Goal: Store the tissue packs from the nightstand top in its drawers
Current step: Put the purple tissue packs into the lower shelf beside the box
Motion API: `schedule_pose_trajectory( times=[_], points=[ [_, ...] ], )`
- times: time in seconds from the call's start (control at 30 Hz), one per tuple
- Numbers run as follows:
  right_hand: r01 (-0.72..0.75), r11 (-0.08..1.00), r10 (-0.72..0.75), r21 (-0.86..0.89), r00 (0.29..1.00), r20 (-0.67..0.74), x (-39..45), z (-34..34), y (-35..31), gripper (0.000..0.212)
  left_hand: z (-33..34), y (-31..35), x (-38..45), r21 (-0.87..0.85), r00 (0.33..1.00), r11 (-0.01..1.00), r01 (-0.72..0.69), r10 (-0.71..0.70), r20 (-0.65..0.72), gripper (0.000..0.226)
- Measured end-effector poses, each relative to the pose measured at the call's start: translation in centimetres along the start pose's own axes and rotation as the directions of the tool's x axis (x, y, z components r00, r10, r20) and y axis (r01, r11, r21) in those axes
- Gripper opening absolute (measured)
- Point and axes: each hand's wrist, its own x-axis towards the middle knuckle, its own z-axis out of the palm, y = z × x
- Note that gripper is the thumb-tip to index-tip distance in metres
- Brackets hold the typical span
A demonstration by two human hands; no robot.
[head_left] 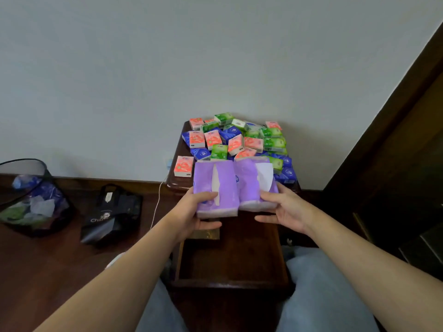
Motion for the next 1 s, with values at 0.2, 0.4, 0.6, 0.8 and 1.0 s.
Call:
schedule_pose_trajectory(
  times=[0.2, 0.4, 0.6, 0.8, 1.0],
  points=[
    [-0.187, 0.982, 0.185, 0.014, 0.977, 0.106, 0.0, -1.3, 6.8, 0.072, -2.9, -6.4, -0.2, 0.039, 0.988, 0.990, 0.135, -0.131, -0.087, 0.046],
    [-0.368, 0.920, 0.381, -0.135, 0.921, 0.080, 1.5, -1.7, 11.7, 0.057, -5.7, -11.0, 0.7, 0.129, 0.935, 0.936, 0.326, -0.299, -0.190, 0.045],
    [-0.469, 0.879, 0.426, -0.089, 0.854, -0.299, 6.2, -2.8, 15.8, 0.044, -6.7, -12.7, 4.5, 0.139, 0.885, 0.905, 0.402, -0.345, -0.313, 0.044],
    [-0.444, 0.894, 0.376, -0.057, 0.815, -0.441, 12.1, -2.5, 18.1, 0.038, -6.6, -13.4, 7.6, 0.065, 0.858, 0.919, 0.388, -0.334, -0.391, 0.051],
    [-0.347, 0.934, 0.242, -0.081, 0.785, -0.570, 16.4, -1.9, 20.0, 0.041, -7.5, -13.8, 8.6, 0.000, 0.843, 0.924, 0.383, -0.350, -0.409, 0.061]
  ],
)
